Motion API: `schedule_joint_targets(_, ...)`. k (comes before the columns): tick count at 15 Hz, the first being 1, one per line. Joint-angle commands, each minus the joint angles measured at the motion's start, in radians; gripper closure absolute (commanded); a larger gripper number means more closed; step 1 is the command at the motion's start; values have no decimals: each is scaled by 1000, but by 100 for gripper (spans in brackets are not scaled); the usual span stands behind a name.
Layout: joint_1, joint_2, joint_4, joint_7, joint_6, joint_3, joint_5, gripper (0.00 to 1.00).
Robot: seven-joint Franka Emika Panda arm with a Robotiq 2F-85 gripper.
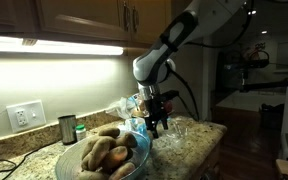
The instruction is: Move potato from the plastic bag into the clear bowl
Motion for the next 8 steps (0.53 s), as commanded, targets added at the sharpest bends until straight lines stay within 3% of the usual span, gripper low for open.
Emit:
schedule_joint_targets(1, -11, 12, 23, -42, -32, 2, 31, 0)
schedule_joint_targets(8, 3, 22, 30, -28, -25, -4, 7, 0)
